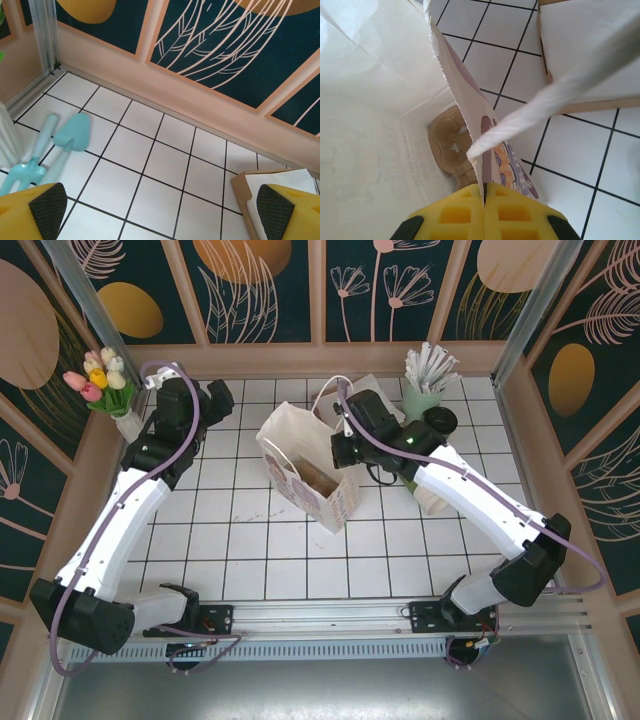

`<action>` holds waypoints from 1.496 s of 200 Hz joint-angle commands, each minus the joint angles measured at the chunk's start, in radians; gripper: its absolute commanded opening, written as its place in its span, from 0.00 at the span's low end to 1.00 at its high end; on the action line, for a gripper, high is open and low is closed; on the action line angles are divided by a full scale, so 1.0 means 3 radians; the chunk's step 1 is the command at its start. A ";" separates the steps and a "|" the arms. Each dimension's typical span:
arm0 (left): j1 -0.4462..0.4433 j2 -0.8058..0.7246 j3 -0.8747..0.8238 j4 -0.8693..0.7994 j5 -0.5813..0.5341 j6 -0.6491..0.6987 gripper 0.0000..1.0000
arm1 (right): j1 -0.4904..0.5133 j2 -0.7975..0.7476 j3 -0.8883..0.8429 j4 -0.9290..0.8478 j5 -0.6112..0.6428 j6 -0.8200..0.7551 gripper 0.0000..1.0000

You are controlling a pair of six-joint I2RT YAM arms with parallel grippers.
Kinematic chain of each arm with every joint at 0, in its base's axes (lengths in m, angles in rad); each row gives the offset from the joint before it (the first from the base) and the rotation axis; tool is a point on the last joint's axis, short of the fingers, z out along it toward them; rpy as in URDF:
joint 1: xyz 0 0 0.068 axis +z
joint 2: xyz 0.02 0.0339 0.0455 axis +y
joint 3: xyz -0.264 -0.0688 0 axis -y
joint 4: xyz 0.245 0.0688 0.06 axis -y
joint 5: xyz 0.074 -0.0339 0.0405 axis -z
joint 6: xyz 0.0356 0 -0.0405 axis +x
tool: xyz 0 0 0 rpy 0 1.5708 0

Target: Pack the takeout coffee

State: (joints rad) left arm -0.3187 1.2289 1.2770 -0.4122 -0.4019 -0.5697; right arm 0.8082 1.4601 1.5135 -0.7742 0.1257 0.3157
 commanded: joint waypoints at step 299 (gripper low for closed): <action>0.0021 0.0060 -0.1567 0.0614 0.1078 -0.1589 0.99 | 0.0326 -0.0474 -0.0573 0.0257 0.0865 0.1214 0.50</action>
State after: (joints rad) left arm -0.3187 1.2182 0.8593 -0.3351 -0.2058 -0.9432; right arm 0.9276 1.4017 1.3609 -0.6834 0.3969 0.7116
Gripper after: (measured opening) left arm 0.985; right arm 0.340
